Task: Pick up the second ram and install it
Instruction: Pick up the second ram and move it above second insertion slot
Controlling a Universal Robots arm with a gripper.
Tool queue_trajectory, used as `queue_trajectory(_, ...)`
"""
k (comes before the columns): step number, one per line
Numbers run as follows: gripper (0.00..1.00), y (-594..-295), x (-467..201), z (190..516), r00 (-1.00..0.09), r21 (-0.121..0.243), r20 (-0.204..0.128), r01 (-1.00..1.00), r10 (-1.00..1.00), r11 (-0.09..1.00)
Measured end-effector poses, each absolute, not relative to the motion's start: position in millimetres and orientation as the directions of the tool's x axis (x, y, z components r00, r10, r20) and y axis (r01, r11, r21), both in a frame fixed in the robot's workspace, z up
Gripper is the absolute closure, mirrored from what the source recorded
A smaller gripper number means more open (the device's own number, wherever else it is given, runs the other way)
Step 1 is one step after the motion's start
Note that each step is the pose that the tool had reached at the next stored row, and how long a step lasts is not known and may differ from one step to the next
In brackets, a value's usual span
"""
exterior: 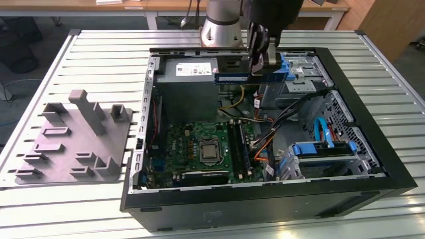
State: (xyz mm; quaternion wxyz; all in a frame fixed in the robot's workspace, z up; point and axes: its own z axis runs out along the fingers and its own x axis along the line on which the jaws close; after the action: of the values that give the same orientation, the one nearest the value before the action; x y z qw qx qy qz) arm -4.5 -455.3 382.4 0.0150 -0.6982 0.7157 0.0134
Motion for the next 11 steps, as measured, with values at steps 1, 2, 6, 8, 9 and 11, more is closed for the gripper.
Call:
queue_trajectory(1, 0.86, -455.1, -2.1, 382.4, -0.025, -0.002, -0.040, -1.000, -0.999, 0.025)
queue_trajectory(2, 0.86, -454.9, 0.1, 382.3, -0.025, -0.002, -0.040, -1.000, -0.999, 0.025)
queue_trajectory(6, 0.86, -453.6, 9.6, 382.1, -0.025, -0.002, -0.040, -1.000, -0.999, 0.025)
queue_trajectory(8, 0.86, -452.9, 14.4, 381.9, -0.025, -0.002, -0.040, -1.000, -0.999, 0.025)
queue_trajectory(9, 0.86, -452.6, 16.7, 381.8, -0.025, -0.001, -0.040, -1.000, -0.999, 0.025)
queue_trajectory(11, 0.86, -452.0, 21.2, 381.7, -0.025, -0.001, -0.040, -1.000, -0.999, 0.025)
